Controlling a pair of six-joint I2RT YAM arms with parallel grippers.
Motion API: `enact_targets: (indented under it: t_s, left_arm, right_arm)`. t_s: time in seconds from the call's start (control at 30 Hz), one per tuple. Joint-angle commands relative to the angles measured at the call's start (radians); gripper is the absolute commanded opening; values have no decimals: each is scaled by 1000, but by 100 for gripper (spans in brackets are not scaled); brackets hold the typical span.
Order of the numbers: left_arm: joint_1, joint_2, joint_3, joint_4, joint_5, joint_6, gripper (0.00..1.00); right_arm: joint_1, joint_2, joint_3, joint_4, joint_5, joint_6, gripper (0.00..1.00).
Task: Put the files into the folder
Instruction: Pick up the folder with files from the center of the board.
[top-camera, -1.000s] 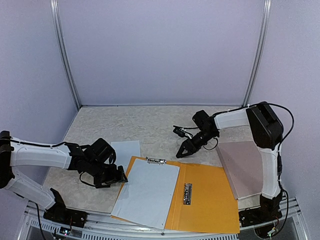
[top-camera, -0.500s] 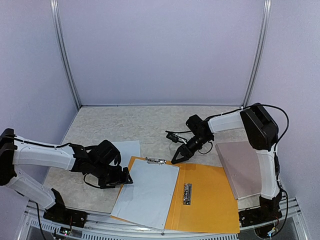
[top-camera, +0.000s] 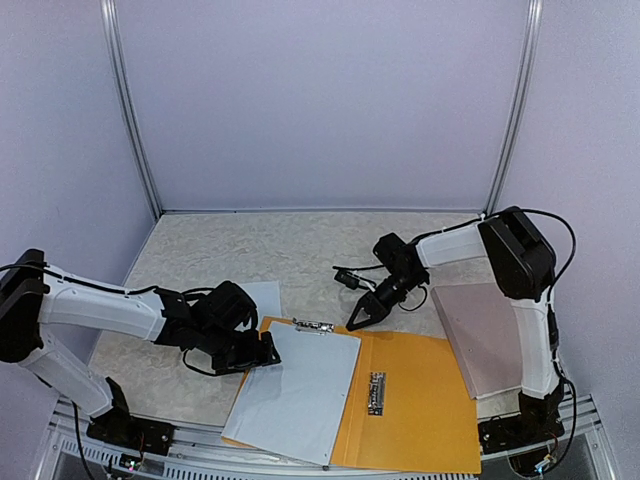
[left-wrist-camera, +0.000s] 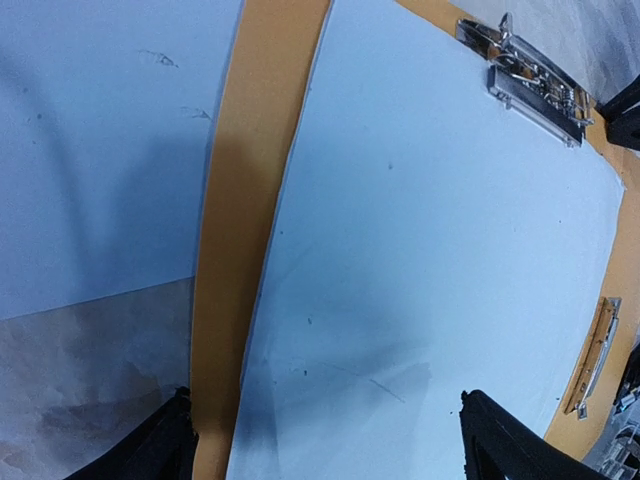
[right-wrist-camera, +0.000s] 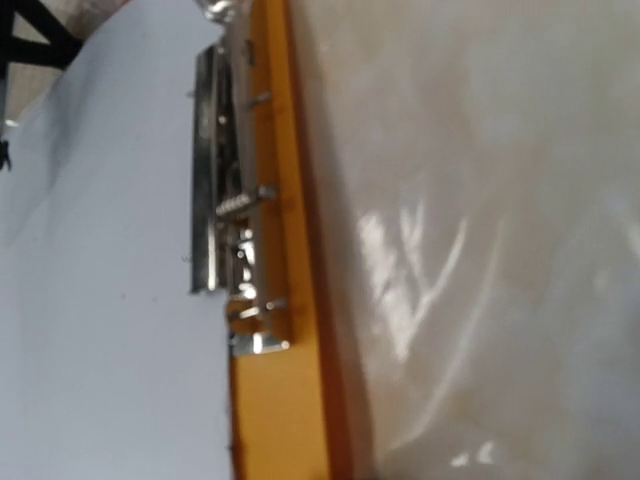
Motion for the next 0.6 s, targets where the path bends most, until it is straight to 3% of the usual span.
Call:
enact_targets:
  t_s: [0.0,0.07,0.33,0.57]
  left_arm:
    - [-13,73,-48,-64,2,-12,88]
    - [-13,67,-38,-79,-8,-6,88]
    - [-4,19,-10,-134,-30,42,89]
    - [93,-104,-41,-151,20,97,90]
  right_arm:
    - [19,58,-9,-120,-8,-5,5]
    - [15,65,4,-114,-29,-1,0]
    - [-21,89,72,-68,-111,23,0]
    - [-50,107,182,-38,-139,64,0]
